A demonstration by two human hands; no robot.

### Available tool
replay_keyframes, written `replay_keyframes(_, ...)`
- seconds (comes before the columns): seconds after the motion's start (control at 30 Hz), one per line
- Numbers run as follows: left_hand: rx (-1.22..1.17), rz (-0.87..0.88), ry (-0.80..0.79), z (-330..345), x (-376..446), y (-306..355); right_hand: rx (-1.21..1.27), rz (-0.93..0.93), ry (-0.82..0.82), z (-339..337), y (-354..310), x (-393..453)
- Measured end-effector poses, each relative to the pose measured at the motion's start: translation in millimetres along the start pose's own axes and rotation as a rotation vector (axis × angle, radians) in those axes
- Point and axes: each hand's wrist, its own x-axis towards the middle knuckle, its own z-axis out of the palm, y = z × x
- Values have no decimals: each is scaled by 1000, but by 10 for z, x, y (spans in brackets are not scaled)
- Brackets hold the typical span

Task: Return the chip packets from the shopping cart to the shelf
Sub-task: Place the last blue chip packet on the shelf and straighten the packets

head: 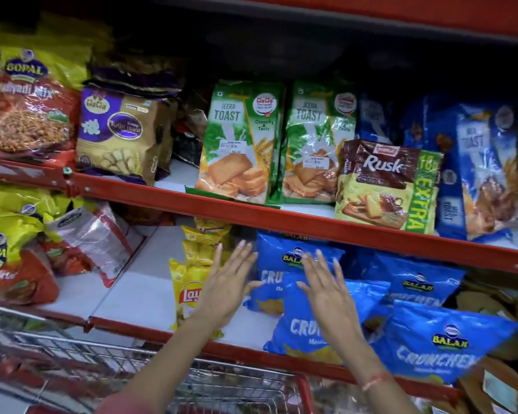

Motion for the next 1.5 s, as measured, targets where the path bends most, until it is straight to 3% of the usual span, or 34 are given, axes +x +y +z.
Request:
replay_keyframes(0.13, 47, 113, -52, 84, 239, 393, -117, 102, -92, -110, 585, -218)
replay_keyframes(0.27, -88, 134, -24, 199, 394, 541, -182, 254, -151, -54, 852, -285)
replay_keyframes(0.37, -175, 103, -26, 210, 439, 471, -160, 256, -84, -66, 786, -238)
replay_keyframes(0.63, -27, 82, 63, 43, 348, 21, -118, 149, 77, -118, 366, -132)
replay_keyframes(0.83, 76, -8, -10, 34, 283, 18, -56, 89, 44, -75, 393, -79)
replay_keyframes(0.97, -4, -45, 38, -2, 333, 477, -12, 45, 5, -38, 737, -276)
replay_keyframes(1.1, -119, 73, 38, 32, 496, 1297, -36, 168, 56, -173, 1330, -664)
replay_keyframes(1.3, -132, 238, -30, 228, 871, 2371, -152, 357, -29, -138, 2337, -1187)
replay_keyframes(1.4, -44, 271, -72, 243, 939, 2631, -189, 339, -21, -133, 2507, -1273)
replay_keyframes(1.5, -101, 243, -126, 317, 981, 2641, -182, 280, 12, -143, 2483, -1242)
